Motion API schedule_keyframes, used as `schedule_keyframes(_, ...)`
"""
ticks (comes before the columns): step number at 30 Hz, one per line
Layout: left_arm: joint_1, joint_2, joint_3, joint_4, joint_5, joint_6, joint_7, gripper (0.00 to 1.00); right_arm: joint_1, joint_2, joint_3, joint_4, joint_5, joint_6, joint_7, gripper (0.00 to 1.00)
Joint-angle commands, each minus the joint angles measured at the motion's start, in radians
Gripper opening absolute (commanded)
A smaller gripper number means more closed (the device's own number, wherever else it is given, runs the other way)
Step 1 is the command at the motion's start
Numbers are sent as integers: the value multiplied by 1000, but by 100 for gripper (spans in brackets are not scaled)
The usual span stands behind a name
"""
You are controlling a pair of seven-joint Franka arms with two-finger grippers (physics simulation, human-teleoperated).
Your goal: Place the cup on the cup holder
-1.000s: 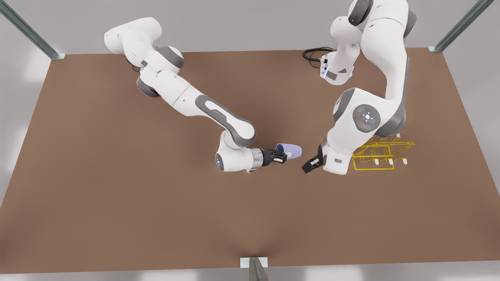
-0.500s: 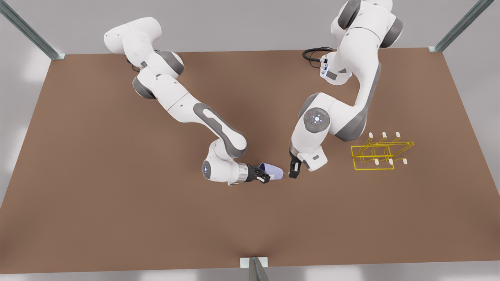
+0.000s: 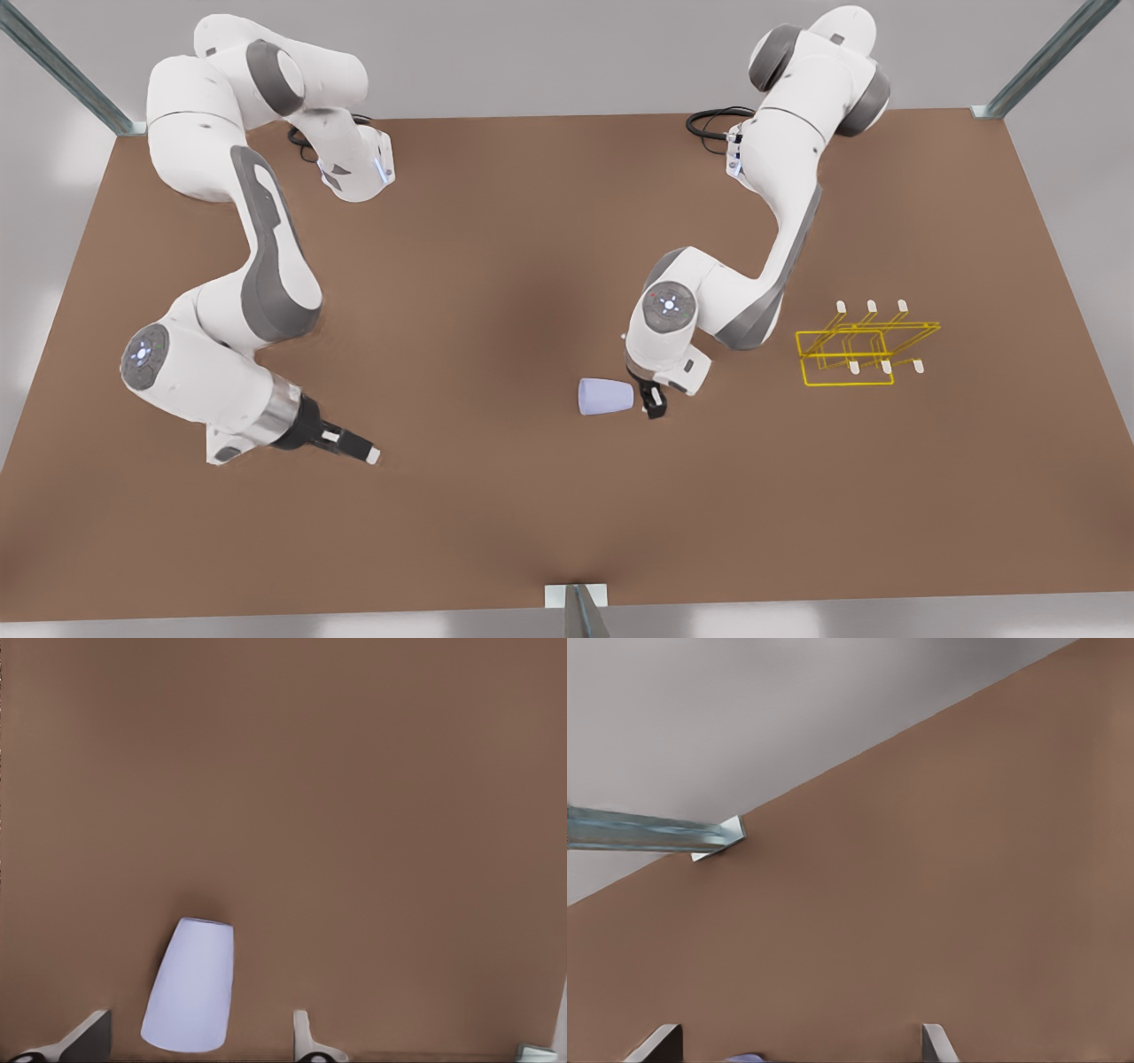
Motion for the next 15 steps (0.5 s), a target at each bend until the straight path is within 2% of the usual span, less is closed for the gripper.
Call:
schedule_keyframes(1, -17, 7, 0, 2, 1, 51, -369, 100, 1, -137, -69, -4, -145, -393, -495, 100)
schedule_keyframes(2, -19, 12, 0, 2, 1, 51, -369, 100, -7, -171, -74, -6, -146, -433, -410, 100)
schedule_keyframes(3, -19, 15, 1, 2, 3, 52, -368, 100, -13, -263, -72, -88, -195, -451, -410, 100)
schedule_keyframes(4, -25, 24, 0, 4, 15, 66, -354, 100, -50, -386, -79, -286, -199, -356, -422, 100)
schedule_keyframes(5, -25, 29, 0, 4, 17, 74, -348, 100, -67, -426, -97, -362, -197, -316, -445, 100)
schedule_keyframes(6, -27, 40, 1, 4, 18, 77, -332, 100, -67, -426, -181, -386, -191, -302, -533, 100)
schedule_keyframes(7, -39, 52, 0, 4, 52, 78, -328, 100, -67, -394, -215, -382, -191, -264, -546, 100)
schedule_keyframes(11, -76, 129, 0, 5, 112, 131, -319, 100, -50, -392, -207, -386, -218, -218, -545, 100)
schedule_keyframes(15, -80, 150, 7, 7, 112, 152, -285, 100, -42, -334, -207, -372, -208, -155, -531, 100)
